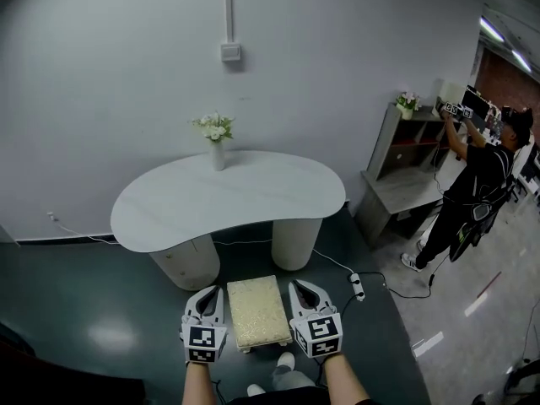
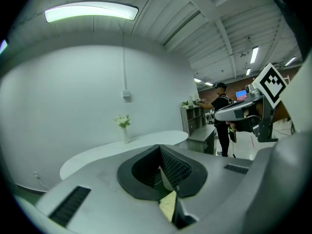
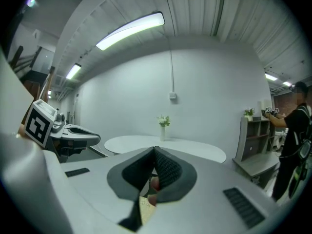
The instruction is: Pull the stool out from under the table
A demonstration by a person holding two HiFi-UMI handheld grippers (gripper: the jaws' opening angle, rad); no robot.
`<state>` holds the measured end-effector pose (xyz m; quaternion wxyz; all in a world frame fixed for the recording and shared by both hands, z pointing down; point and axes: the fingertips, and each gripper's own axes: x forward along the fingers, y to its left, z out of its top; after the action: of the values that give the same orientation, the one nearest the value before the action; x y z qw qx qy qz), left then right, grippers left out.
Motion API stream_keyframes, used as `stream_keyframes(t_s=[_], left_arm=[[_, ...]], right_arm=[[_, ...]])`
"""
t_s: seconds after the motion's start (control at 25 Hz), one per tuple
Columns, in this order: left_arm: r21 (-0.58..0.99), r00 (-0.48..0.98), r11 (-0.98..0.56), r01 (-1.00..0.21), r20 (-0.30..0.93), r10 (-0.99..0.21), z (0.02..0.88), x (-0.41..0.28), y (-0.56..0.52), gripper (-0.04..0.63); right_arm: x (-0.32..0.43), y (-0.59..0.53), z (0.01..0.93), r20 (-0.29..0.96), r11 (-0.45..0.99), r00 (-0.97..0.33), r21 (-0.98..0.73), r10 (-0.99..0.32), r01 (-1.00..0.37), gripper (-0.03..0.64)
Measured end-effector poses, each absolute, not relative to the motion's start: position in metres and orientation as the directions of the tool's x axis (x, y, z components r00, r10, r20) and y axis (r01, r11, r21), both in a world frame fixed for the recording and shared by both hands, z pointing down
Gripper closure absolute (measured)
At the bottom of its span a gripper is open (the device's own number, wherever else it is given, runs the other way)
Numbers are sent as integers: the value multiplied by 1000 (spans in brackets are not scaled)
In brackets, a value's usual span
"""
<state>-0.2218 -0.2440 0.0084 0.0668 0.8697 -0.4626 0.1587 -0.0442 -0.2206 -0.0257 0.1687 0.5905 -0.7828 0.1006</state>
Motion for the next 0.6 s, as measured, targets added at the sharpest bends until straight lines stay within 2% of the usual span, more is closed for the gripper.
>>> stream_keyframes(t_s=[0.6], left_arm=[[-58,469,-507,-860,300,-830,-26,-258,-214,583]], right_arm=[[-66,-191,-57,339,279,-239,74,-910,-957,555]])
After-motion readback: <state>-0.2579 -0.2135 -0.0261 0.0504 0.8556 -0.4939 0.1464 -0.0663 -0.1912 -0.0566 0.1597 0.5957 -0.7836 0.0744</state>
